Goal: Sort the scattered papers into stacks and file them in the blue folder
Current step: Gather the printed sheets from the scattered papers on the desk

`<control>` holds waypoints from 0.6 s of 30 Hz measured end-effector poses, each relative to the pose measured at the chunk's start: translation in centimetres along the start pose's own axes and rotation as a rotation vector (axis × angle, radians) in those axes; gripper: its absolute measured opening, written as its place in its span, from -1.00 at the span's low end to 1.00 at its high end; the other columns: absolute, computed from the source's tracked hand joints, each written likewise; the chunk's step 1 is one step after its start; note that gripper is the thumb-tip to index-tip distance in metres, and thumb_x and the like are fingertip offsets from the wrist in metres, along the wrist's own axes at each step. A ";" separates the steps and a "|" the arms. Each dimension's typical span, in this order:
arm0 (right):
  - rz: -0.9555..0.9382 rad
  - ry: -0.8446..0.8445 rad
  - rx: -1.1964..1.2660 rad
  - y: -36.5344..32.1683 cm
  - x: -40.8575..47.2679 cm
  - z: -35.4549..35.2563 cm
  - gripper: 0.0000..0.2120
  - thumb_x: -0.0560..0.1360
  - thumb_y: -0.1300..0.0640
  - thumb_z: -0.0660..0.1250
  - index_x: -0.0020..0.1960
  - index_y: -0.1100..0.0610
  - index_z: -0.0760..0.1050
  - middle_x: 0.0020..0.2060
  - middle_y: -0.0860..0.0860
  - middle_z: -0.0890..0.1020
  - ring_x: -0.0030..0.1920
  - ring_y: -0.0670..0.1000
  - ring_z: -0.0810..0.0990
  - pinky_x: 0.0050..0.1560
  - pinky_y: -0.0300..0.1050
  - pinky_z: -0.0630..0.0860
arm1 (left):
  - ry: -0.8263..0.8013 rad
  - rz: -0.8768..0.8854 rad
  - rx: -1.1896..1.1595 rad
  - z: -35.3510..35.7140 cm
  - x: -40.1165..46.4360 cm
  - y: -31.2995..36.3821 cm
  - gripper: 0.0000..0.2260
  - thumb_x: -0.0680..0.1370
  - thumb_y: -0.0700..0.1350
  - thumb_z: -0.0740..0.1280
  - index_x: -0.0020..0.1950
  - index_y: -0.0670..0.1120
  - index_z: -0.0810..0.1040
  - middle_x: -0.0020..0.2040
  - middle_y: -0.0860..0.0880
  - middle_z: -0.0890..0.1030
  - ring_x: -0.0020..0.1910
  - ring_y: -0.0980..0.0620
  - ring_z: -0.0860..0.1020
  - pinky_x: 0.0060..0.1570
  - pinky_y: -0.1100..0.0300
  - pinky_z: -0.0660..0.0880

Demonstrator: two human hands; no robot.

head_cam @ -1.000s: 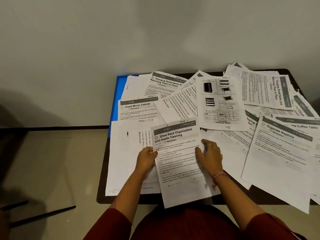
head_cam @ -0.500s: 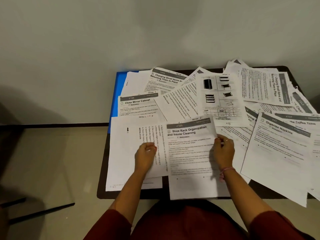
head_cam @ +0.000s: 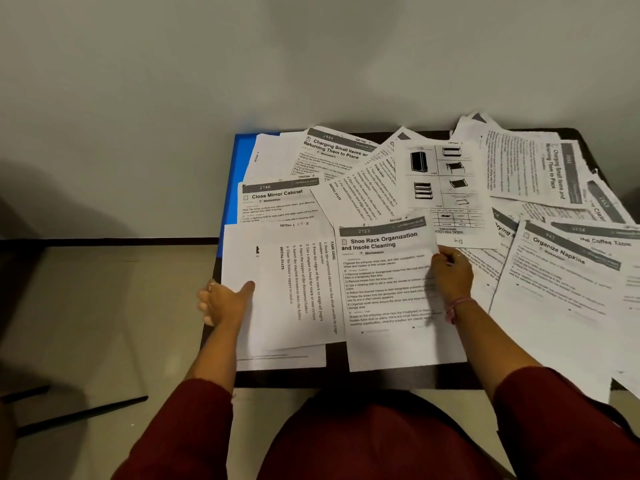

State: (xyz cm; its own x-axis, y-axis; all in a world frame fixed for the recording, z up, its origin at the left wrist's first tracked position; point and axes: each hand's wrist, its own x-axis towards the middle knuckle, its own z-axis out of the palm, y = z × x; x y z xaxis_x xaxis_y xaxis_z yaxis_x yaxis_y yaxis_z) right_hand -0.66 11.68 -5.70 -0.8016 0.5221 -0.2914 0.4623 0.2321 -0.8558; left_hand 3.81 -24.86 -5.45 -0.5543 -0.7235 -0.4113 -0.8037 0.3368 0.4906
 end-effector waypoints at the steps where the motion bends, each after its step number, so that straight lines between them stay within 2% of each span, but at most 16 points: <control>1: 0.009 0.003 0.005 -0.1 -0.1 0.2 -0.77 0.53 0.26 0.19 0.11 0.15 0.55 0.06 0.13 0.62 0.04 0.09 0.55 0.14 -0.04 0.48 | -0.008 0.013 0.016 0.0 0.3 -0.2 -0.32 0.40 0.03 0.50 0.38 -0.23 0.33 0.33 -0.23 0.33 0.30 -0.24 0.33 0.27 -0.18 0.31; 3: 0.028 0.016 0.013 -0.1 -0.1 0.6 -0.78 0.53 0.28 0.19 0.11 0.16 0.54 0.07 0.13 0.61 0.01 0.03 0.51 0.09 -0.12 0.44 | -0.019 0.010 0.010 0.0 1.0 -0.6 -0.31 0.36 0.01 0.53 0.39 -0.19 0.35 0.31 -0.20 0.39 0.27 -0.24 0.39 0.25 -0.20 0.33; 6: 0.066 0.043 0.008 -0.1 0.1 0.7 -0.76 0.52 0.28 0.19 0.13 0.17 0.54 0.06 0.11 0.60 0.00 0.01 0.50 0.07 -0.18 0.40 | -0.055 -0.024 -0.123 -0.1 1.9 -1.1 -0.32 0.31 -0.07 0.57 0.33 -0.19 0.37 0.23 -0.18 0.53 0.18 -0.24 0.50 0.20 -0.25 0.41; 9: 0.098 0.074 0.006 -0.3 0.1 0.5 -0.73 0.50 0.28 0.20 0.15 0.17 0.54 0.07 0.10 0.61 0.04 0.05 0.53 0.08 -0.18 0.40 | -0.060 -0.041 -0.257 -0.5 1.9 -1.1 -0.50 0.39 -0.17 0.50 0.25 -0.19 0.40 0.16 -0.16 0.59 0.12 -0.20 0.55 0.23 -0.17 0.42; 13: 0.105 0.085 0.024 -0.3 0.1 0.4 -0.73 0.48 0.27 0.24 0.17 0.17 0.51 0.13 0.12 0.57 0.14 0.12 0.53 0.14 -0.16 0.40 | -0.061 0.020 -0.361 -2.2 1.2 -0.5 -0.82 0.52 -0.15 0.36 0.08 -0.19 0.54 0.11 -0.15 0.61 0.04 -0.14 0.56 0.17 0.00 0.47; 15: 0.087 0.110 0.037 -0.6 -0.1 0.5 -0.72 0.47 0.26 0.28 0.18 0.15 0.49 0.19 0.14 0.52 0.16 0.12 0.52 0.21 -0.08 0.43 | -0.018 0.077 -0.384 -3.8 0.7 -0.1 -0.83 0.55 -0.15 0.33 0.06 -0.22 0.55 0.09 -0.19 0.60 0.01 -0.14 0.56 0.06 0.07 0.48; 18: 0.067 0.175 -0.051 -1.3 -0.7 1.1 -0.69 0.48 0.23 0.29 0.22 0.15 0.48 0.25 0.14 0.43 0.22 0.14 0.46 0.29 0.14 0.37 | 0.100 0.254 -0.255 -6.7 -0.1 1.3 -0.76 0.57 -0.11 0.31 0.11 -0.28 0.54 0.06 -0.24 0.59 0.04 -0.22 0.55 -0.01 0.05 0.44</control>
State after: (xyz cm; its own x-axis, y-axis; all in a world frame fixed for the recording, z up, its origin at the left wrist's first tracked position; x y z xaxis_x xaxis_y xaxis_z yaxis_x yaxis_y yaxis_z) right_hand -1.09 10.12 -4.89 -0.6920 0.6716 -0.2647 0.5351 0.2311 -0.8126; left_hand 4.29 -28.43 0.34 -0.6955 -0.6953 -0.1811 -0.5562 0.3614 0.7484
